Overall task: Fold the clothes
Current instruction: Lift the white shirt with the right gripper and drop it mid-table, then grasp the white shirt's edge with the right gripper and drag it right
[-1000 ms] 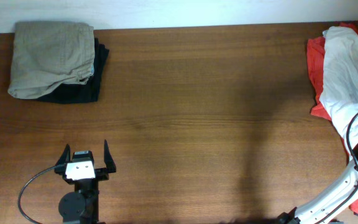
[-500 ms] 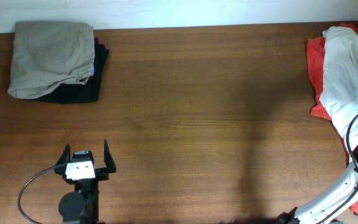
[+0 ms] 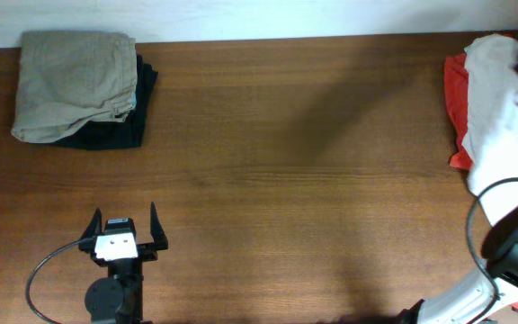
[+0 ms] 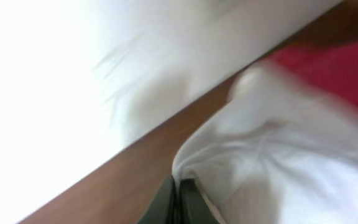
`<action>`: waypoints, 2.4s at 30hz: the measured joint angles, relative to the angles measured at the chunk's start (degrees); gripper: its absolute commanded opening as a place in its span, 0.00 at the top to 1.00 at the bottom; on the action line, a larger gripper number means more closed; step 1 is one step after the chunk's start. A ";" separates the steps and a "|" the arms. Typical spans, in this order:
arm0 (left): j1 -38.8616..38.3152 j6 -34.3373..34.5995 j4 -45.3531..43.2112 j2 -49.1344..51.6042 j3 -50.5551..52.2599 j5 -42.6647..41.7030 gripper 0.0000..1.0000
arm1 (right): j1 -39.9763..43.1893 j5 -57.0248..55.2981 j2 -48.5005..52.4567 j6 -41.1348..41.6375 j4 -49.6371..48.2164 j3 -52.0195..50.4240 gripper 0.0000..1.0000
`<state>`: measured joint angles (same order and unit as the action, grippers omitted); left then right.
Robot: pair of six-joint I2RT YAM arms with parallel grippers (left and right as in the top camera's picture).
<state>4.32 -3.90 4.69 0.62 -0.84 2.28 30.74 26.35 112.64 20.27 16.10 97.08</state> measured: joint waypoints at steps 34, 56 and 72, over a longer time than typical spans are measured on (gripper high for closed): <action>0.00 0.00 0.00 0.00 0.00 0.00 0.01 | -48.50 -15.78 -0.20 3.28 28.70 0.00 0.01; 0.00 0.00 0.00 0.02 0.00 0.00 0.01 | -47.12 -14.21 15.80 -2.47 1.84 0.00 0.11; 0.00 0.00 0.00 0.00 0.00 0.00 0.01 | -49.16 -18.27 20.74 -2.08 -0.87 0.00 0.60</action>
<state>4.32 -3.90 4.69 0.62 -0.84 2.28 -18.41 8.08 133.38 18.20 15.22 97.08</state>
